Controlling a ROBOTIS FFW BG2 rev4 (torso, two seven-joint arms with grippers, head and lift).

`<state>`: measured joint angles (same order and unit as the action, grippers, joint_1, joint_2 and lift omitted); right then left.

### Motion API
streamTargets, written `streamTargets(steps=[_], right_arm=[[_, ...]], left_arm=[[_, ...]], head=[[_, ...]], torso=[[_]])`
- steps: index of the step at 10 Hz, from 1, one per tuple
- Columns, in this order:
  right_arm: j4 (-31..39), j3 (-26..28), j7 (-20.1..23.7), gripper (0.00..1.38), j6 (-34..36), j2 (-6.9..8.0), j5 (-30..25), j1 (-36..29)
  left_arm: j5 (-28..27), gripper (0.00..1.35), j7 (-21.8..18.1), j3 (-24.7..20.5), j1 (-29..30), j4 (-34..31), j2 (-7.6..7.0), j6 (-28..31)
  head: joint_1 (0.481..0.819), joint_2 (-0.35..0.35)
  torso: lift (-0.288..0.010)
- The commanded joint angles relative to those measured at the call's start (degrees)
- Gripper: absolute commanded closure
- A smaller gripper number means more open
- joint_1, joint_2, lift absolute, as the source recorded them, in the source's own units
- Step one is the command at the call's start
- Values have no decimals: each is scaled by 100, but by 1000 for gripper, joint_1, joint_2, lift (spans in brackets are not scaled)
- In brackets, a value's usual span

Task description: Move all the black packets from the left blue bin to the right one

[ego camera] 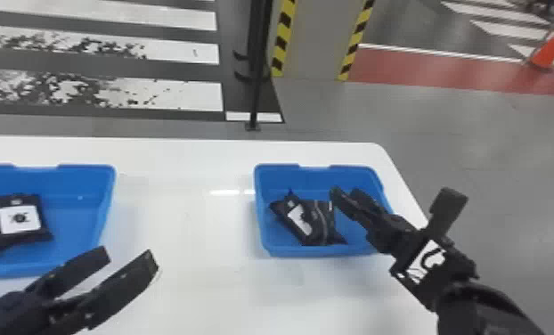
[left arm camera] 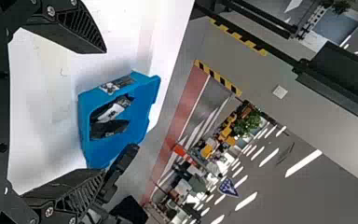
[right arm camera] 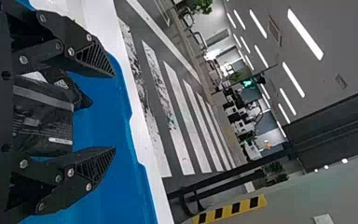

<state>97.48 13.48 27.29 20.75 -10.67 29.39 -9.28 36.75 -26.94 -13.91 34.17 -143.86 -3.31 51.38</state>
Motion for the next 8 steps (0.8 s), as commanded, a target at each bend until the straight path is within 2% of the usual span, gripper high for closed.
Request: streamTargets(steps=[1, 2, 4, 6, 8], right_arm=[[722, 0, -119, 131, -304, 153, -460, -619], [1397, 0, -294, 133, -529, 285, -700, -1238], [2240, 0, -470, 136, -1035, 557, -1111, -2138], [2845, -23, -470, 136, -1190, 654, -1362, -2799], [3211, -103, -496, 137, -1597, 716, -1488, -3389]], left_arm=[[-213, 136, 14, -255, -28, -7, -3, 23], [-396, 136, 22, -426, -126, -7, -3, 79], [-693, 136, 119, -803, -225, 7, 23, 107], [-990, 137, 260, -1055, -450, 204, 41, 93], [-1275, 136, 356, -1340, -928, 739, 6, 93]], head=[[695, -205], [695, -185], [695, -143], [695, -67], [695, 21]], torso=[[-140], [-140], [-140], [-140], [-140]])
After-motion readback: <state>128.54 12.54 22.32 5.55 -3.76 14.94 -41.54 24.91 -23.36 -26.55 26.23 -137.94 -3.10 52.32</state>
